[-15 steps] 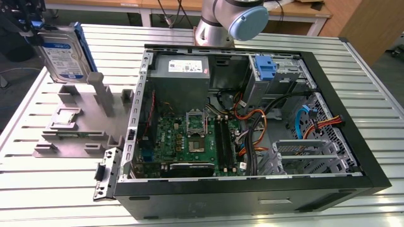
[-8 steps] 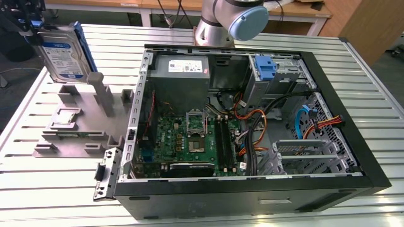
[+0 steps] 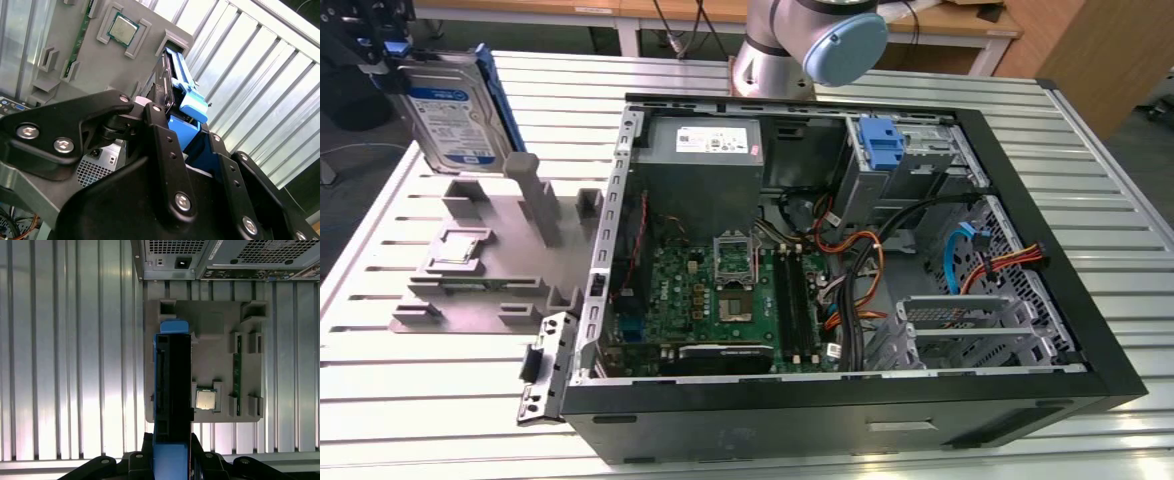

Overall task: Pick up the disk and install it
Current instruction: 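Pick up the disk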

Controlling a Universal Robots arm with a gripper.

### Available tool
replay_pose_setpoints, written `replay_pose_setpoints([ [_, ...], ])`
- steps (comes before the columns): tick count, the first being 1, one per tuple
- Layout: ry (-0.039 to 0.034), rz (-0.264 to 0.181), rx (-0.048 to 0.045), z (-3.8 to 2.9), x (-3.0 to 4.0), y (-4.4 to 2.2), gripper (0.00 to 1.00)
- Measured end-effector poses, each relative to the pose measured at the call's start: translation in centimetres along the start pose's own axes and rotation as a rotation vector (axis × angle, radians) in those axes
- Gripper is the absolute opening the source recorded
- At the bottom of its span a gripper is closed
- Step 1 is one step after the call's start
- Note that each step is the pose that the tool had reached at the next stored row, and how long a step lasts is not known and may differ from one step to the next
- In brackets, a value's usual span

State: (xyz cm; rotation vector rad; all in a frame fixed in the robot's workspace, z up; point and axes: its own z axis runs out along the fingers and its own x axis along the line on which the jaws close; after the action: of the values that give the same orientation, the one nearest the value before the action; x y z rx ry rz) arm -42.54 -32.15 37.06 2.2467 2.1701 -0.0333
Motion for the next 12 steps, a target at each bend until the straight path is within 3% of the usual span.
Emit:
replay_pose_setpoints([
  [12, 0.0, 0.0, 0.0, -0.37, -0.01, 0.0, 0.36],
])
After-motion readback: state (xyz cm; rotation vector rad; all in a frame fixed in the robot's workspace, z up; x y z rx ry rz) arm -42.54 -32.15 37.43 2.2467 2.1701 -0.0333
